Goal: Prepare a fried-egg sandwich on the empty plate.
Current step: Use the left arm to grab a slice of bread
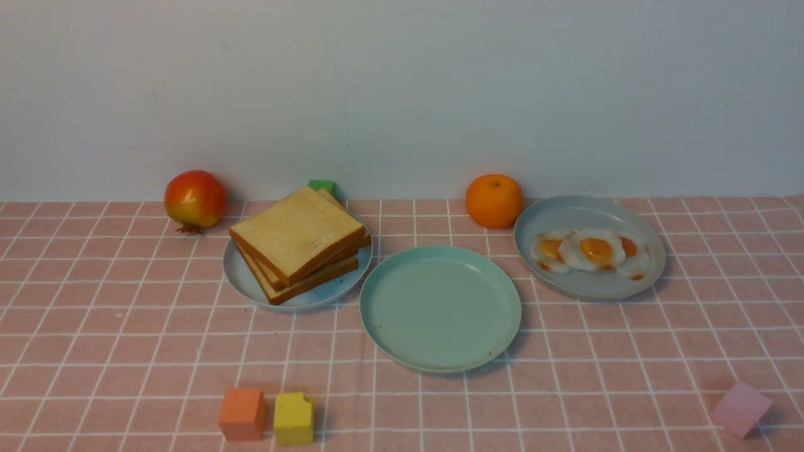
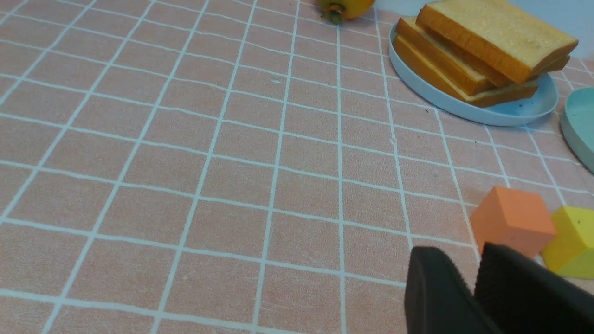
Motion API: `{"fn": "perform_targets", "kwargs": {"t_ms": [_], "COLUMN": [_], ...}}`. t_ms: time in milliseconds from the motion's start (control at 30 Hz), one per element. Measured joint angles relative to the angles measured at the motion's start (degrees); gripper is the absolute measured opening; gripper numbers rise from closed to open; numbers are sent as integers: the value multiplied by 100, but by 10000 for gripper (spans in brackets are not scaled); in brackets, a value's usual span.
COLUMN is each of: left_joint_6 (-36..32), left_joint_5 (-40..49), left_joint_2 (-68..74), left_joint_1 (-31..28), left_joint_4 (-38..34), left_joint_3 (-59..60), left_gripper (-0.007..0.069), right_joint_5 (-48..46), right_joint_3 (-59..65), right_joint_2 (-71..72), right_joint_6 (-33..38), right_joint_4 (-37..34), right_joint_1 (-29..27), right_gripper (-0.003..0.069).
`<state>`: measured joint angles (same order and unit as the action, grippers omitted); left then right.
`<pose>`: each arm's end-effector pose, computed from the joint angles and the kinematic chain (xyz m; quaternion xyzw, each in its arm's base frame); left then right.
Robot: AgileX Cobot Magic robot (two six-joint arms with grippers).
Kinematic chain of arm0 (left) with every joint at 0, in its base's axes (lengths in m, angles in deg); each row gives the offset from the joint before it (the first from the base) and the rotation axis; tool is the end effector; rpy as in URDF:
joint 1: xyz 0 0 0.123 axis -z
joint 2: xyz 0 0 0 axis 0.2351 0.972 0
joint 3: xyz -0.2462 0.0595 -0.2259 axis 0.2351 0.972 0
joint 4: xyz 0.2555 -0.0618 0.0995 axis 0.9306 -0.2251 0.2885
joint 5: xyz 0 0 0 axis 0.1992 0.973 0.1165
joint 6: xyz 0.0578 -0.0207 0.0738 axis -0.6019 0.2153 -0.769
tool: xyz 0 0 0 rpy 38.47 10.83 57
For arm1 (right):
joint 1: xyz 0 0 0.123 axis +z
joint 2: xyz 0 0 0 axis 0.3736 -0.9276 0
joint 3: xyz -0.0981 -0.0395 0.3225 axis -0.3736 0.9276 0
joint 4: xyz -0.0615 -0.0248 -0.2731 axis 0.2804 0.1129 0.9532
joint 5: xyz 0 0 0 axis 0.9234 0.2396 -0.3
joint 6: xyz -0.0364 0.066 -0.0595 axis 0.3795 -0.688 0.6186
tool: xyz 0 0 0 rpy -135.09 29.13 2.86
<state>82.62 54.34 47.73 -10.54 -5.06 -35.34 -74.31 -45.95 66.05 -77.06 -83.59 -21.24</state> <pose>0.0328 -0.0007 0.1726 -0.1103 0.7915 -0.1074 0.5915 0.0316 0.0007 0.1681 0.0184 0.8093 0.0232 0.5866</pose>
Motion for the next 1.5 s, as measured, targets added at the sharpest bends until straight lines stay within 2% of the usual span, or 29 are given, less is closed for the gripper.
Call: {"fn": "perform_targets", "kwargs": {"t_ms": [767,833,1067,1200,1300,1333,1367,1400,1467,1500], "left_joint_6": [37,247,1447,1609,1609,1483,1421,1009,704,129], "left_joint_5": [-153,-405,-1635,-1975,-1521,-1167,-1115,-653,-408,82], "left_joint_2": [0,0,0,0,16,128,191,596,892,1523], "left_joint_1": [0,0,0,0,0,0,0,0,0,0], "left_joint_4": [-91,-439,-2467,-2974,-3038,-2958,-2944,-2791,-2716,-2646], "left_joint_3": [14,39,57,57,-299,-594,-648,-1227,-1514,-1959], "left_gripper": [205,207,216,218,160,106,98,20,12,13], "right_joint_5": [0,0,0,0,0,0,0,0,0,0], "right_joint_3": [0,0,0,0,0,0,0,0,0,0], "right_joint_2": [0,0,0,0,0,0,0,0,0,0], "right_joint_6": [0,0,0,0,0,0,0,0,0,0], "right_joint_4": [0,0,0,0,0,0,0,0,0,0], "right_joint_1": [0,0,0,0,0,0,0,0,0,0], "right_gripper": [240,240,240,240,240,240,240,240,240,240]}}
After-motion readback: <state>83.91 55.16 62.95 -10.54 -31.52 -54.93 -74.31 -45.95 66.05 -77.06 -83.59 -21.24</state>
